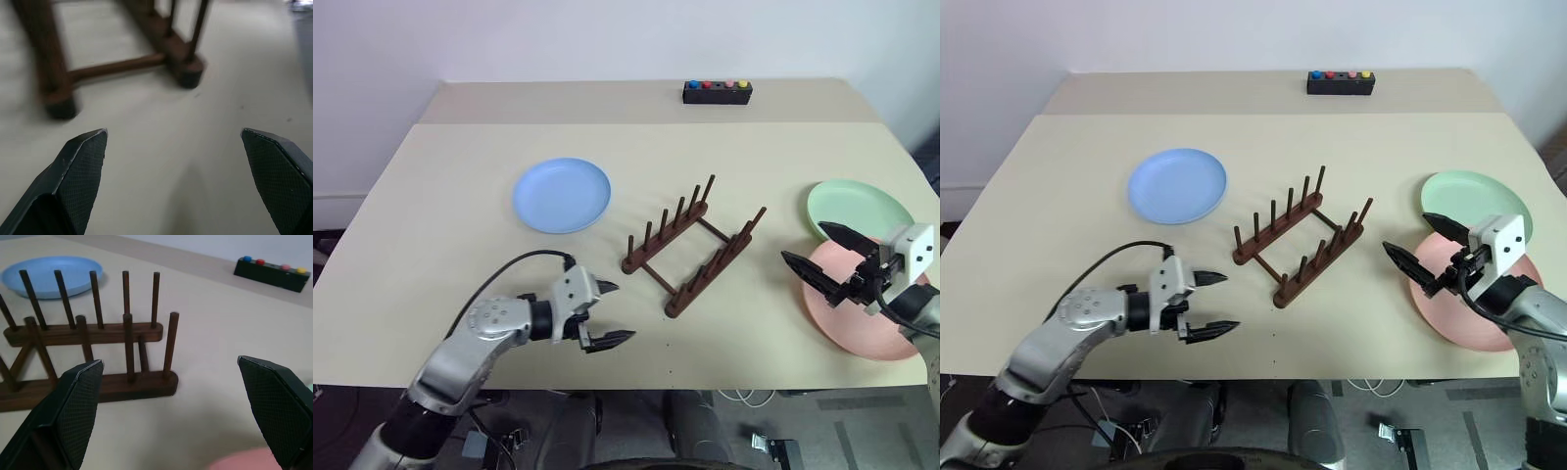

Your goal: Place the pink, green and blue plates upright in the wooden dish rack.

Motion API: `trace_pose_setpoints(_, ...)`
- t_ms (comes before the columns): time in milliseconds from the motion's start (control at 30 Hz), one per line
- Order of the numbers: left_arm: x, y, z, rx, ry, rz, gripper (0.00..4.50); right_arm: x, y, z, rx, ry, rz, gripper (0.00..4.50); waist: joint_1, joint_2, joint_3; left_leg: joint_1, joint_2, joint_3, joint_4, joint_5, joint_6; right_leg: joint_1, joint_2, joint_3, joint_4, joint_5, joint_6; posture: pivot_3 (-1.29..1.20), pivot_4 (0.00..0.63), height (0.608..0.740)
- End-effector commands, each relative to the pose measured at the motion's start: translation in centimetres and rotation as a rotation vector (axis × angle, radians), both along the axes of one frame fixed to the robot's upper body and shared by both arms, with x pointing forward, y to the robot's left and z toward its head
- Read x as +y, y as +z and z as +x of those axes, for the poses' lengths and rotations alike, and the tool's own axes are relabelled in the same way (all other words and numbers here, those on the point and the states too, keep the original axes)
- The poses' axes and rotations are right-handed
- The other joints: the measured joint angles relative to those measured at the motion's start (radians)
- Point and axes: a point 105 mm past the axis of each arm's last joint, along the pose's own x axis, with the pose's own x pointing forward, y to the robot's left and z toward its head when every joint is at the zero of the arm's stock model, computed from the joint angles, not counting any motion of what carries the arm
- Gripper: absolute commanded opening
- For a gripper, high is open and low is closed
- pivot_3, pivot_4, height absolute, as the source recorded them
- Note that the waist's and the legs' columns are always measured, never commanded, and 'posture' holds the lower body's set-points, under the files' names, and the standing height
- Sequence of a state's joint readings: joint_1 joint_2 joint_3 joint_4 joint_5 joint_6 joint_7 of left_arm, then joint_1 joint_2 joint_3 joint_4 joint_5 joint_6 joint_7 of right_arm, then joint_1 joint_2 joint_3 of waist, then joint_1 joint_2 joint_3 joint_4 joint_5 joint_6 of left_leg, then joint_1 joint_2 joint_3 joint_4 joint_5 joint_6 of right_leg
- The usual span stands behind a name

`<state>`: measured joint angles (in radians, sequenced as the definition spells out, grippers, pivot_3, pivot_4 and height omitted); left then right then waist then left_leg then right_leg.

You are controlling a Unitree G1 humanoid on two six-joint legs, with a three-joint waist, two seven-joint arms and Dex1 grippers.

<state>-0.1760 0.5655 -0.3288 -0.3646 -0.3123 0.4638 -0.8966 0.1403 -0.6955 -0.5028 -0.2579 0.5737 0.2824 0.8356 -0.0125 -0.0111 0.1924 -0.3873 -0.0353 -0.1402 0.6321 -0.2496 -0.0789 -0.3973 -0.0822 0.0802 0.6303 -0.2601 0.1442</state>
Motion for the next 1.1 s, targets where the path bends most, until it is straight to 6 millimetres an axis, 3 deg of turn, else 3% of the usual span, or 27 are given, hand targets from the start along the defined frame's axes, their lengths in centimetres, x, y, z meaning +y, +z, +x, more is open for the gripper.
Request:
trace_pose_setpoints(33,-1.1,-0.5,-0.3,0.011,-0.062,-0.004,4.5,0.3,1.3,-0.6,-0.051,-0.009,0.004,4.47,-0.006,0.0,0.0,0.0,0.0,0.0,0.0,0.0,0.0,0.0,0.0,0.0,0.0,0.0,0.0,0.0,0.15,0.74)
trace_pose_setpoints(200,-3.9,-1.9,0.8,-0.008,-0.098,0.029,4.5,0.3,1.8,-1.5,-0.057,-0.038,0.003,4.47,0.003,0.002,-0.001,0.0,0.0,0.0,0.0,0.0,0.0,0.001,0.0,0.0,0.0,0.0,0.0,0.0,0.15,0.74)
trace_pose_setpoints(533,-5.8,-2.1,3.0,-0.097,0.0,0.037,4.5,0.8,1.8,-3.0,-0.054,-0.087,0.011,4.47,0.002,0.002,-0.002,0.001,0.0,0.0,0.002,0.0,0.0,0.002,0.0,0.0,-0.001,0.0,0.0,0.0,0.15,0.74)
trace_pose_setpoints(633,-6.1,-2.3,3.6,-0.112,0.032,0.042,3.61,0.9,1.8,-2.9,-0.058,-0.089,0.013,4.5,0.004,0.002,-0.002,0.003,0.0,0.0,0.002,0.0,0.0,0.004,0.0,0.0,-0.001,-0.001,0.0,0.0,0.15,0.74)
trace_pose_setpoints(800,-5.9,-2.4,4.3,-0.13,0.072,0.042,1.06,1.0,2.0,-2.3,-0.07,-0.084,0.015,4.5,0.002,0.002,-0.002,0.004,0.0,0.0,0.001,0.0,0.0,0.005,0.0,0.0,-0.001,-0.001,0.0,0.0,0.15,0.74)
trace_pose_setpoints(833,-5.8,-2.4,4.4,-0.134,0.081,0.043,0.77,1.1,2.0,-2.2,-0.072,-0.082,0.016,4.5,0.002,0.002,-0.002,0.004,0.0,0.0,0.001,0.0,0.0,0.005,0.0,0.0,-0.001,0.0,0.001,0.0,0.15,0.74)
trace_pose_setpoints(1100,-4.1,-2.3,5.7,-0.2,0.137,0.068,0.76,1.2,2.1,-1.5,-0.085,-0.064,0.02,4.5,0.001,0.002,-0.002,0.004,0.0,0.0,0.001,0.0,0.0,0.005,0.0,0.0,-0.001,0.0,0.001,0.0,0.15,0.74)
